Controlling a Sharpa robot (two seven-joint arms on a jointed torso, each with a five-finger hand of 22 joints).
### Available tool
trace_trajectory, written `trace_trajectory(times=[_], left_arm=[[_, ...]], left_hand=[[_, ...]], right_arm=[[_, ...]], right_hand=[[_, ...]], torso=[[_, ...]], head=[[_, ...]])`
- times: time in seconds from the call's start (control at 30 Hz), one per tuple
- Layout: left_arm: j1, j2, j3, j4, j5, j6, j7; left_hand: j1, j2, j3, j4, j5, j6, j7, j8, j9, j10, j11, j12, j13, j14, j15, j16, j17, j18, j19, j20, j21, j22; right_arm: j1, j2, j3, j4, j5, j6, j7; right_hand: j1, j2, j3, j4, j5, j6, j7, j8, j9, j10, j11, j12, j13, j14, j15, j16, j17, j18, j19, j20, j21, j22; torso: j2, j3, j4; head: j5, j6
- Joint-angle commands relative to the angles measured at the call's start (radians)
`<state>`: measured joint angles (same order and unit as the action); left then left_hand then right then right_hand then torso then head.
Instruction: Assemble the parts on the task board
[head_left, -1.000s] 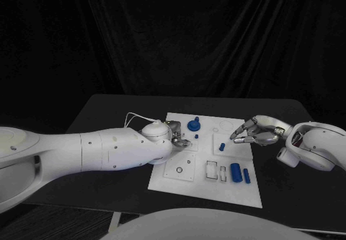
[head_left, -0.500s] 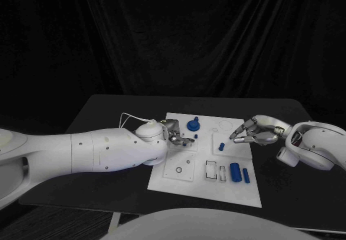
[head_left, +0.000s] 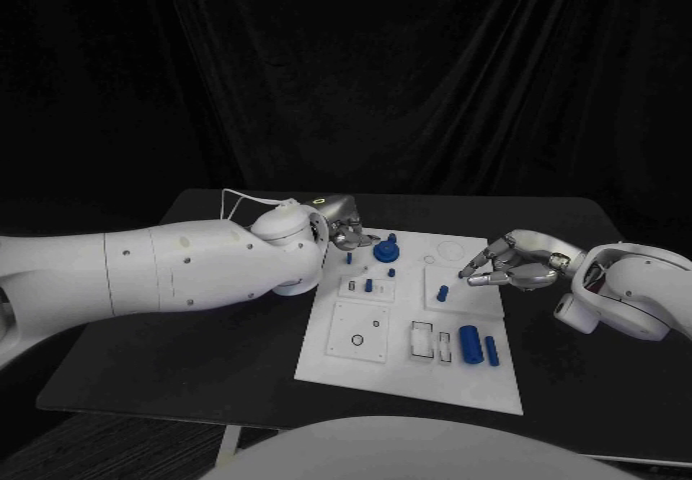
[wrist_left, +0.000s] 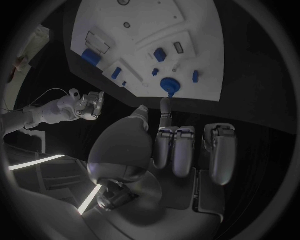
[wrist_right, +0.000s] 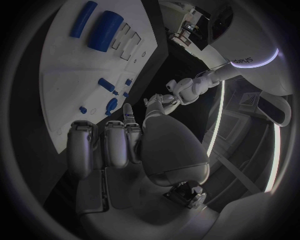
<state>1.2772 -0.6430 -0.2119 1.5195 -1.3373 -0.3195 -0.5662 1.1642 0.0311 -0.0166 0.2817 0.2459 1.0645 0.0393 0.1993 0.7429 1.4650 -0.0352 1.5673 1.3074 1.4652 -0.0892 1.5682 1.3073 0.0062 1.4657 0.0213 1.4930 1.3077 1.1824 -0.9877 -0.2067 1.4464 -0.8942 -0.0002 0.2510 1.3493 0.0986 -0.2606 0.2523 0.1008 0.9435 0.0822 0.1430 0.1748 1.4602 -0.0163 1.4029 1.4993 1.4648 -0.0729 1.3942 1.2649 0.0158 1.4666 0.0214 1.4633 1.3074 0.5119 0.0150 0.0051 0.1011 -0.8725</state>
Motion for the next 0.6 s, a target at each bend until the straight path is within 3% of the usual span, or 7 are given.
trace_trajectory(times=[0.03, 0.13, 0.23, 0.47, 0.6], left_arm=[[0.029, 0.006, 0.001, -0.018, 0.14, 0.085, 0.061], [0.059, 0.027, 0.001, -0.061, 0.256, 0.219, 0.041], [0.076, 0.057, 0.001, -0.111, 0.325, 0.361, 0.005], [0.089, 0.138, 0.001, -0.231, 0.397, 0.578, -0.058], [0.092, 0.183, 0.001, -0.304, 0.461, 0.655, -0.077]], left_hand=[[0.029, -0.001, 0.009, 0.006, 0.029, -0.007, -0.001, -0.005, -0.003, 0.106, -0.002, 0.003, 0.263, 0.106, -0.001, 0.003, 0.263, 0.012, 0.072, 0.0, 0.006, 0.219], [0.088, -0.004, 0.035, -0.004, 0.098, -0.006, -0.004, -0.006, -0.002, 0.106, -0.004, 0.003, 0.263, 0.106, -0.002, 0.003, 0.263, 0.013, 0.07, 0.0, 0.004, 0.218], [0.127, -0.011, 0.054, -0.014, 0.134, -0.007, -0.005, -0.007, -0.002, 0.106, -0.005, 0.003, 0.263, 0.106, -0.003, 0.003, 0.263, 0.013, 0.07, -0.001, 0.003, 0.219], [0.163, -0.029, 0.104, -0.003, 0.105, -0.029, 0.012, -0.053, -0.055, 0.106, 0.007, 0.003, 0.263, 0.106, 0.005, 0.003, 0.263, 0.013, 0.07, 0.005, 0.002, 0.22], [0.144, -0.037, 0.122, 0.001, 0.043, -0.026, 0.024, -0.095, -0.126, 0.106, 0.019, 0.003, 0.263, 0.106, 0.015, 0.003, 0.263, 0.013, 0.071, 0.014, 0.003, 0.222]], right_arm=[[-0.003, -0.003, 0.001, 0.005, 0.001, -0.01, 0.001], [-0.002, -0.004, 0.001, 0.009, 0.001, -0.012, 0.002], [-0.002, -0.006, 0.001, 0.015, 0.001, -0.014, 0.003], [-0.002, -0.008, 0.001, 0.024, 0.001, -0.012, 0.003], [-0.002, -0.008, 0.001, 0.026, 0.001, -0.011, 0.004]], right_hand=[[0.017, 0.016, -0.002, -0.003, 0.007, 0.0, 0.004, -0.006, -0.002, 0.036, 0.001, -0.006, -0.159, 0.05, -0.007, -0.004, -0.001, 0.013, 0.052, 0.01, -0.003, 0.225], [0.017, 0.016, -0.002, -0.003, 0.007, 0.0, 0.004, -0.006, -0.002, 0.036, 0.001, -0.006, -0.159, 0.05, -0.007, -0.004, -0.001, 0.013, 0.052, 0.01, -0.003, 0.225], [0.016, 0.018, -0.003, -0.002, 0.008, 0.0, 0.004, -0.006, -0.002, 0.036, 0.001, -0.006, -0.159, 0.05, -0.007, -0.004, -0.001, 0.013, 0.052, 0.01, -0.004, 0.225], [0.016, 0.018, -0.003, -0.002, 0.008, 0.0, 0.004, -0.006, -0.002, 0.036, 0.001, -0.006, -0.159, 0.05, -0.007, -0.004, -0.001, 0.013, 0.052, 0.01, -0.004, 0.225], [0.016, 0.019, -0.003, -0.002, 0.01, 0.0, 0.004, -0.006, -0.002, 0.036, 0.001, -0.005, -0.159, 0.05, -0.007, -0.004, -0.001, 0.013, 0.052, 0.01, -0.004, 0.225]], torso=[[0.0, 0.0002, -0.0002], [0.0, 0.0002, -0.0003], [0.0, 0.0002, 0.0], [0.001, 0.0001, -0.0002], [0.0, -0.0003, -0.0002]], head=[[-0.005, 0.0], [-0.007, 0.0], [-0.01, 0.0], [-0.013, 0.0], [-0.015, 0.0]])
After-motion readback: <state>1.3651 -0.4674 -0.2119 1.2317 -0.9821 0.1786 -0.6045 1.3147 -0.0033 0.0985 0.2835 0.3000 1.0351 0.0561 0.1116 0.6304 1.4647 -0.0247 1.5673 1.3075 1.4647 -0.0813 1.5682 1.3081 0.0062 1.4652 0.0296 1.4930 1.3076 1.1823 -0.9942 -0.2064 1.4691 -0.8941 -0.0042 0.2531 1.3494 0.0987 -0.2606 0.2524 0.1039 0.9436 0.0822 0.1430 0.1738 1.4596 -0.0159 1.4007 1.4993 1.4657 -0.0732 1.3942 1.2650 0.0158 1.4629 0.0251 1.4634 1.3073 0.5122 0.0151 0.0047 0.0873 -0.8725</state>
